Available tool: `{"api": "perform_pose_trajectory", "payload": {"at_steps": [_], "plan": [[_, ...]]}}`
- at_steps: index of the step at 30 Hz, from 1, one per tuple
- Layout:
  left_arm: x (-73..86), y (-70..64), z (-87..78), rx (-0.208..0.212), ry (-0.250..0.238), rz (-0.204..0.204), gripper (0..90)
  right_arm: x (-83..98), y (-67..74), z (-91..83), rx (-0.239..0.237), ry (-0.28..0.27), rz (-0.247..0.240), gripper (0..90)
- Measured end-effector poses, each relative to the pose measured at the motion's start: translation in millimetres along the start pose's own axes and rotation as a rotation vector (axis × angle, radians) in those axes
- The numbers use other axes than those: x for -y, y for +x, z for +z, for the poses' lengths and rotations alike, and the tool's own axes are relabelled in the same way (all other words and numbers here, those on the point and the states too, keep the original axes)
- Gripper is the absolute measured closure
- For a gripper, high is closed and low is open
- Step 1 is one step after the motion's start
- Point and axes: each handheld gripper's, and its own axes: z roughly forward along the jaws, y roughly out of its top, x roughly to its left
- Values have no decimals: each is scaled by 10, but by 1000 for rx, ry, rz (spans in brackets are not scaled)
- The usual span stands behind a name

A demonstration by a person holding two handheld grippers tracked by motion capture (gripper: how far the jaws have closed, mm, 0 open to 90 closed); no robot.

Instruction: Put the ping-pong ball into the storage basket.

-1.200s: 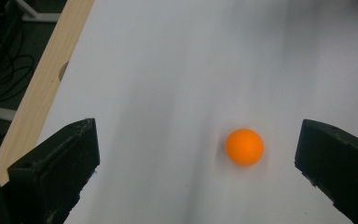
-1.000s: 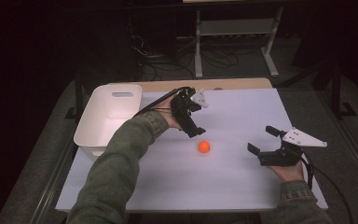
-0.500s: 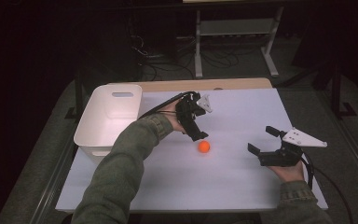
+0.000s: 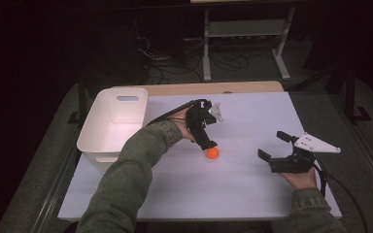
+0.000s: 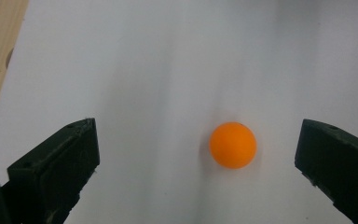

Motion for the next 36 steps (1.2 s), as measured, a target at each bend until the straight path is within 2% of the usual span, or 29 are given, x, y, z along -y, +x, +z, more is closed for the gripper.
{"api": "perform_pose_trajectory", "payload": {"at_steps": [29,36], "plan": [[-1,-28,235,47,37,1,0,4,-5,1,-3,1,0,0],[19,-23,306,59,59,0,0,7,-5,0,-4,4,2,0]]}}
